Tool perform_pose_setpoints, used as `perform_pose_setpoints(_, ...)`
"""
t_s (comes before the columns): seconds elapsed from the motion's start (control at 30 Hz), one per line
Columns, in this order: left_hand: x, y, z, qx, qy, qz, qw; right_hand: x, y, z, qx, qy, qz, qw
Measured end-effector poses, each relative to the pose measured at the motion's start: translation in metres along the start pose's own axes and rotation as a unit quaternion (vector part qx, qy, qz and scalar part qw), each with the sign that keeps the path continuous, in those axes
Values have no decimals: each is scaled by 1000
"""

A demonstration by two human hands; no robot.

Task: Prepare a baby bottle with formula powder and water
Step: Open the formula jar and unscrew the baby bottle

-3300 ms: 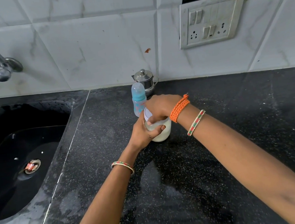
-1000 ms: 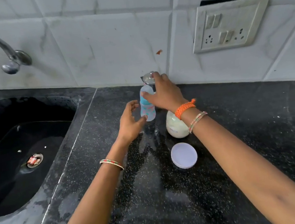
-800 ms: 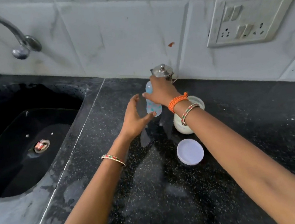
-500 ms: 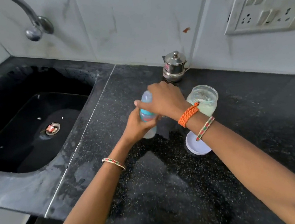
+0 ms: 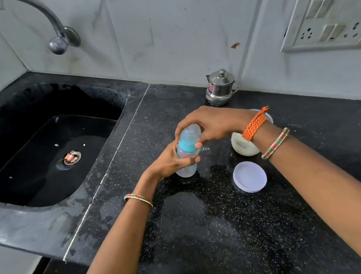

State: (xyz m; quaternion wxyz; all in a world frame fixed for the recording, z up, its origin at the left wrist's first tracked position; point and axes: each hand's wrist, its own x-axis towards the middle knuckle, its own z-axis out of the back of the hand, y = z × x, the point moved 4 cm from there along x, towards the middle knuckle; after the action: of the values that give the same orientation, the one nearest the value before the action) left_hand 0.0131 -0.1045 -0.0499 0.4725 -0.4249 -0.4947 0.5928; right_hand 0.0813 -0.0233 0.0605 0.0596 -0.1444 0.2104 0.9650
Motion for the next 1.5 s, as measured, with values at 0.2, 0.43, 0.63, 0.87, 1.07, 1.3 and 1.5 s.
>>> perform_pose_setpoints(0.2, -4, 2, -2, -7, -34, -11, 999, 1, 8, -3, 27, -11, -26, 999)
perform_pose_setpoints(0.43, -6, 3, -8, -3, -31, -29, 999, -3, 23, 1, -102, -62, -160, 980)
perform_pose_setpoints(0.63, -5, 8, -5, -9, -29, -6, 1000, -9, 27, 7, -103, 0, -30, 994)
perform_pose_setpoints(0.87, -5, 10, -4, -13, -27, -5, 1000, -19, -10, 44, 13, -187, -70, 980)
perform_pose_setpoints(1.07, -10, 18, -4, -12, -35, 0, 999, 12, -65, -13, -18, -161, -186, 969)
perform_pose_setpoints(1.3, -11, 23, -5, -8, -44, 5, 999, 7, -57, -41, -21, -262, -225, 938)
perform_pose_setpoints(1.5, -11, 12, -17, -30, -85, -17, 996, -19, 10, -40, -8, -252, -268, 930)
